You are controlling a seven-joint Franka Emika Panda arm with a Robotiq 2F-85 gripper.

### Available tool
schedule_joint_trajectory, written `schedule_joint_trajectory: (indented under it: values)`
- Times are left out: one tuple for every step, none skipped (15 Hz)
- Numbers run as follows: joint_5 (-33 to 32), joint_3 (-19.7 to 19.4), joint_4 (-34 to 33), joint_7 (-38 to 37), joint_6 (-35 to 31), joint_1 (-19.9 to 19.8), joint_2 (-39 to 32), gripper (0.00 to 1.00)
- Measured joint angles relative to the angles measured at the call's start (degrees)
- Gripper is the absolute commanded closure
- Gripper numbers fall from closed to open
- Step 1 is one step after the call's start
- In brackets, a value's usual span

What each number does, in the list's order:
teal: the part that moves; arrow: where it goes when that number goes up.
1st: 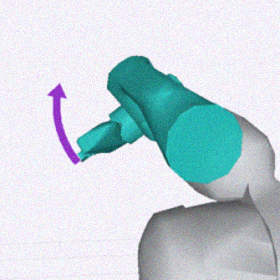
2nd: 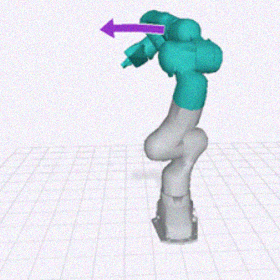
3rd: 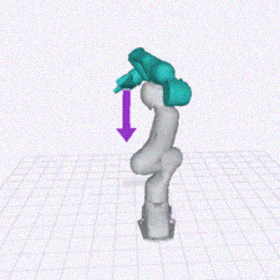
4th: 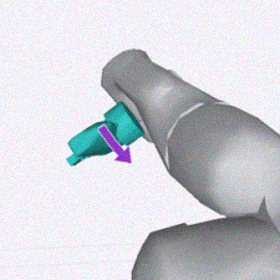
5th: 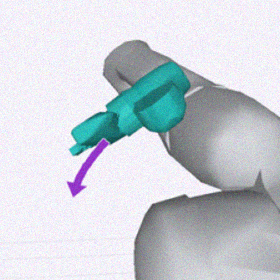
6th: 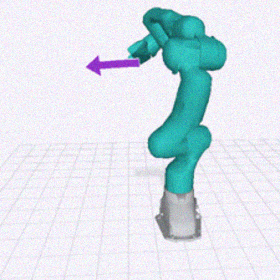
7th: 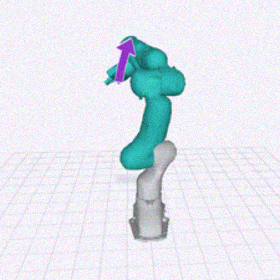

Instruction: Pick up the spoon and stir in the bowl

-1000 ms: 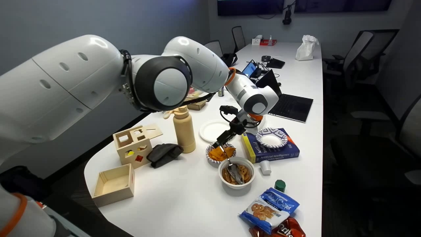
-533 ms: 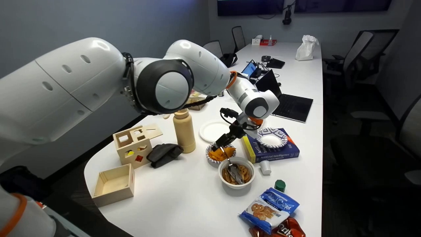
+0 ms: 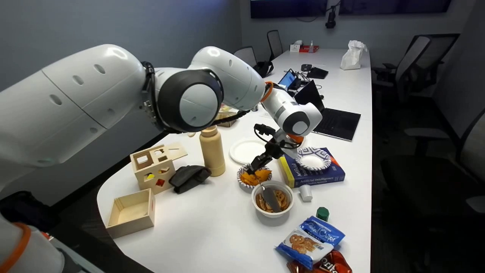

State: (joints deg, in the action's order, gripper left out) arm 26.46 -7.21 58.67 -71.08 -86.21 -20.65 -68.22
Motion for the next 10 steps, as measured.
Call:
schedule_joint_trajectory:
  values:
    - [-0.06,0.00,-0.11,-0.02,0.00,0.00,-0.06,1.00]
    - [-0.10,0.00,-0.18,-0.23,0.05,-0.02,-0.08,0.99]
    - [-0.13,0.00,-0.25,-0.44,0.07,-0.04,-0.09,1.00]
    - [-0.13,0.00,-0.25,-0.44,0.07,-0.08,-0.10,0.99]
    - [-0.12,0.04,-0.27,-0.43,0.07,-0.13,-0.11,0.99]
    - [-0.11,0.13,-0.30,-0.34,0.07,-0.25,-0.11,0.99]
    - [0.00,0.26,-0.39,0.06,0.06,-0.45,-0.10,0.99]
    - [0.07,0.47,-0.51,0.58,0.01,-0.76,-0.01,0.99]
    - [0.31,0.74,-0.55,1.38,-0.11,-1.16,0.27,0.99]
    - [0.76,1.02,-0.54,2.78,-0.23,-1.69,0.77,0.99]
